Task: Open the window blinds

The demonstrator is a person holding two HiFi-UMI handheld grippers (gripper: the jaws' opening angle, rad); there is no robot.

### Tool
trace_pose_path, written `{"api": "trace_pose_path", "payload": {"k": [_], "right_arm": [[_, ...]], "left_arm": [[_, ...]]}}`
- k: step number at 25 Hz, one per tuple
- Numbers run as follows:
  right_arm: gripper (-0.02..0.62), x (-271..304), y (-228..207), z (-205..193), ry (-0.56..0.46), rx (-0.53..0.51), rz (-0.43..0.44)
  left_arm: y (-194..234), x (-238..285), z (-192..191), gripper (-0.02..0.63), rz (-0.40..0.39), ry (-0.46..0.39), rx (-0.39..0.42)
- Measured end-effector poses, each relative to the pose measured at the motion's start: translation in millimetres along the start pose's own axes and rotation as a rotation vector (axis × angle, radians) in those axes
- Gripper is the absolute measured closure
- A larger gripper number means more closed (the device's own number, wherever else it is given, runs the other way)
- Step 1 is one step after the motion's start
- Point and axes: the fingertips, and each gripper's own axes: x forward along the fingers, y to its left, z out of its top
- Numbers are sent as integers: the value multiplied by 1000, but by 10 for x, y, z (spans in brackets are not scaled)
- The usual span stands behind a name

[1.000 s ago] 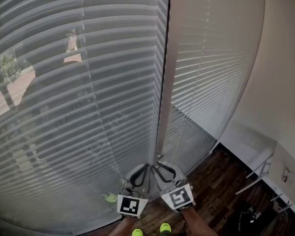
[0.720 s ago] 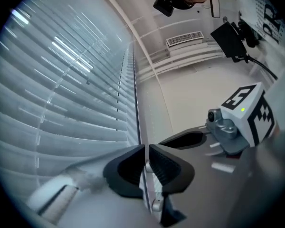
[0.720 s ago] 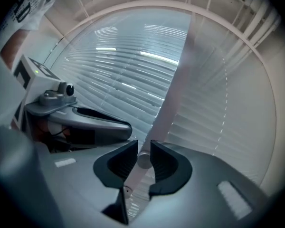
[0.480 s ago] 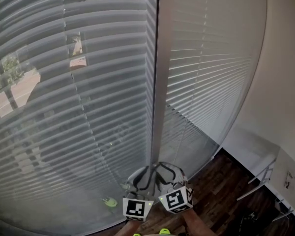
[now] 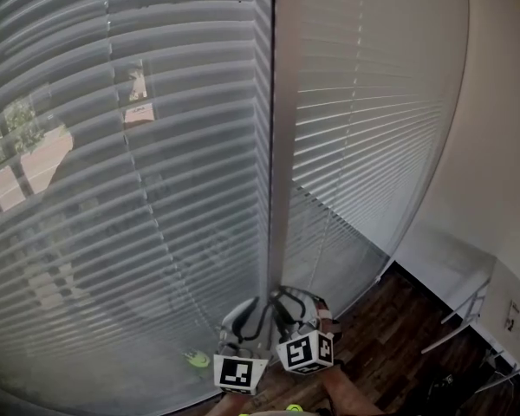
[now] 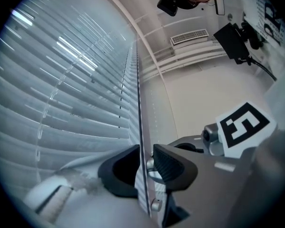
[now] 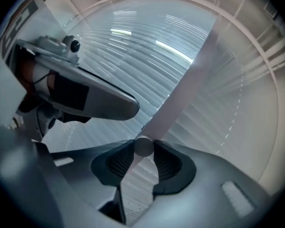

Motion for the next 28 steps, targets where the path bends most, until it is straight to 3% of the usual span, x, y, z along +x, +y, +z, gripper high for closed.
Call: {"api": "trace_pose_path", "payload": {"k": [2,14,24,28], "right_arm": [[469,6,-8,0,-2,-1,-11],[472,9,-3,-9,5,35,-17],[472,9,-22,-13,-19,177,-4],[472,11,-26,-22,-33,273,2]], "left_arm": [[5,-5,-70,512,-12,24,23],[10,-3,8,512,-6,-6,-26],[26,-29,-118,512,-25,48,25],[18,-14,-55,512,-21,20,-5]]}}
